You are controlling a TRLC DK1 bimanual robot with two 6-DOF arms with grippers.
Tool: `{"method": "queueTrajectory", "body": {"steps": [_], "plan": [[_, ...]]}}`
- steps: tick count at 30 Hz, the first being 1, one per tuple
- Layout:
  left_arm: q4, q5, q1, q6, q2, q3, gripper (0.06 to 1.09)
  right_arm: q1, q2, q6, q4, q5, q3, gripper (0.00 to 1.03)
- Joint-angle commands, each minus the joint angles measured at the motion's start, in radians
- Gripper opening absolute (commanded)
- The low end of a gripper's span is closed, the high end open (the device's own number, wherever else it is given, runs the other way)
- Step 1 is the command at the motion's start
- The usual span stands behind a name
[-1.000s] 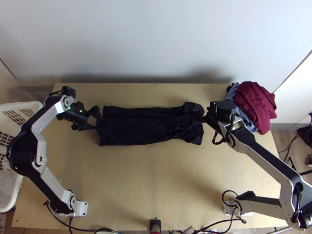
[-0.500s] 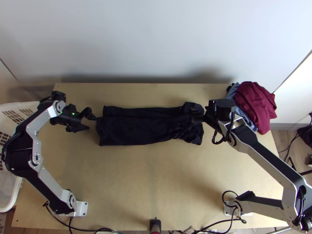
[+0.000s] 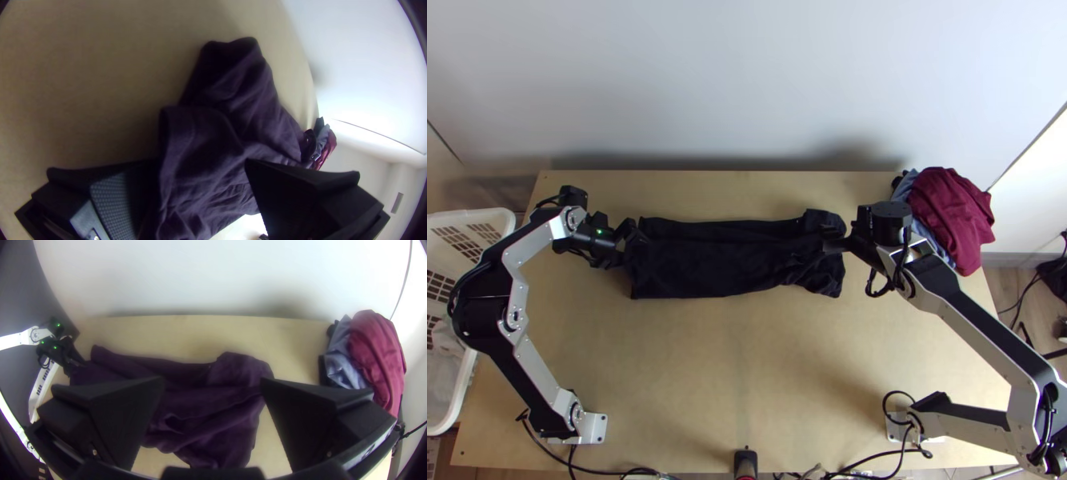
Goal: Fold the t-shirt
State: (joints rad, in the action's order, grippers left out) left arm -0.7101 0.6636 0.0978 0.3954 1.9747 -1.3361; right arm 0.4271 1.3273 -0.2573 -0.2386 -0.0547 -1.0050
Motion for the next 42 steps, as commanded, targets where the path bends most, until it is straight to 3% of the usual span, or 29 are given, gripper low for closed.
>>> {"method": "queueTrajectory", "body": {"steps": [1, 2, 3, 4, 5, 6, 13, 24, 32, 42], "plan": [[0.011, 0.021, -0.043, 0.003, 0.026, -0.003, 0.96, -0.004, -0.002, 0.000, -0.008, 0.000, -0.009, 0.99], [0.011, 0.021, -0.049, 0.003, 0.029, -0.003, 0.95, -0.004, -0.002, 0.000, -0.008, 0.000, -0.014, 0.99], [0.011, 0.021, -0.053, 0.005, 0.038, -0.008, 0.86, -0.007, -0.002, 0.000, -0.008, 0.000, -0.018, 0.99], [0.011, 0.022, -0.056, 0.007, 0.049, -0.012, 0.64, -0.007, -0.002, 0.000, -0.010, 0.000, -0.021, 0.99], [0.012, 0.021, -0.066, 0.003, 0.062, -0.018, 0.23, -0.008, -0.002, 0.000, -0.014, 0.000, -0.026, 0.99], [-0.002, 0.019, -0.072, 0.003, 0.081, -0.034, 0.11, -0.010, -0.002, 0.000, -0.022, 0.000, -0.032, 0.99], [-0.017, -0.076, -0.106, -0.018, 0.067, -0.008, 0.09, -0.025, -0.022, -0.007, -0.079, 0.000, -0.072, 0.99], [-0.204, -0.079, -0.029, -0.112, -0.108, -0.006, 0.09, -0.047, -0.086, -0.008, -0.099, 0.000, -0.055, 0.99], [-0.408, -0.128, -0.110, -0.118, -0.151, -0.216, 0.09, -0.053, -0.135, -0.036, -0.048, 0.001, 0.025, 0.99], [-0.470, -0.229, -0.276, -0.109, -0.128, -0.359, 0.09, -0.059, -0.183, -0.036, -0.034, 0.000, 0.059, 0.99]]}}
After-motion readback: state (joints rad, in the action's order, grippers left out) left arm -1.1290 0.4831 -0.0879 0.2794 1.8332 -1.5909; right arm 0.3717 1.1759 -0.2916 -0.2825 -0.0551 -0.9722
